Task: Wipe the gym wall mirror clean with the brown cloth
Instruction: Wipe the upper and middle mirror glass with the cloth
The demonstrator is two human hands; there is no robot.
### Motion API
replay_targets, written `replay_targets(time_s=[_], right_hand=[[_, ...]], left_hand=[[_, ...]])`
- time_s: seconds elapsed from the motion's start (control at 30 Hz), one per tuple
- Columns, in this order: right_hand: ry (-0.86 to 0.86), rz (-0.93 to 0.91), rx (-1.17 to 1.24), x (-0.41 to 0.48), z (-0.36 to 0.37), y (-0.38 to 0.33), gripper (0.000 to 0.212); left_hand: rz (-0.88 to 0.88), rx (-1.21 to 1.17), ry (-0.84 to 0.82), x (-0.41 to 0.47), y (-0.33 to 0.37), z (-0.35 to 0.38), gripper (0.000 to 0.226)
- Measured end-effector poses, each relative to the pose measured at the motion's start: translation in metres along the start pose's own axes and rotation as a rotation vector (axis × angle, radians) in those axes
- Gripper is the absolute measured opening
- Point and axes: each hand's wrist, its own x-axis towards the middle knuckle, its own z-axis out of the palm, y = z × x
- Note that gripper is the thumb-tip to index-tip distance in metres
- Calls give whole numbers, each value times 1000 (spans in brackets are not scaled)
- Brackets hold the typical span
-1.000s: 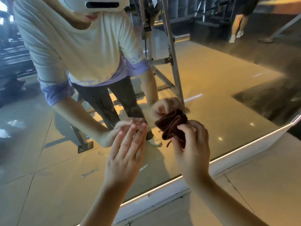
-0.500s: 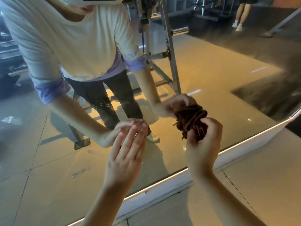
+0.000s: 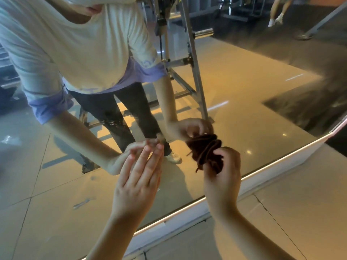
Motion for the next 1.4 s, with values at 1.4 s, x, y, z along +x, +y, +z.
replay_targets(time_s=[1.4], right_hand=[[150,570,111,30,-19,63,25]], left_hand=[[129,5,-40,1,27,21,43]])
